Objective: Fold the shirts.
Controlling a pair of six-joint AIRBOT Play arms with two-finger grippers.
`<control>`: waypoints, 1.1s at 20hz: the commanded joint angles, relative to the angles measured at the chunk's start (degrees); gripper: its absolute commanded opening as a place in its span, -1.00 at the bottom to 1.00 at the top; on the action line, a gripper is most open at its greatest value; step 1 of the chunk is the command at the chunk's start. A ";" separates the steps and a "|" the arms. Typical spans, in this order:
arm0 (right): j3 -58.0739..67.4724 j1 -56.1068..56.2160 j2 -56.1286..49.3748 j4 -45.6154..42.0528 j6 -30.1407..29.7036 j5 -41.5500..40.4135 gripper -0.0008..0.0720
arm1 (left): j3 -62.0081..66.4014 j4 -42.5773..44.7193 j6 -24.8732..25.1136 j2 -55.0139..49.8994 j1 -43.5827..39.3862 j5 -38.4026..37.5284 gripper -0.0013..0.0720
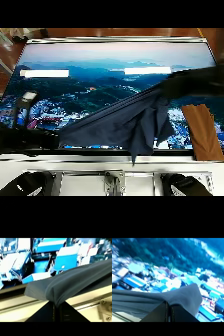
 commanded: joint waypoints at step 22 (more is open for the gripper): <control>-4.22 -15.76 -27.67 -5.73 -11.96 -4.00 0.58 | -4.87 0.28 23.39 -18.18 37.81 5.33 0.88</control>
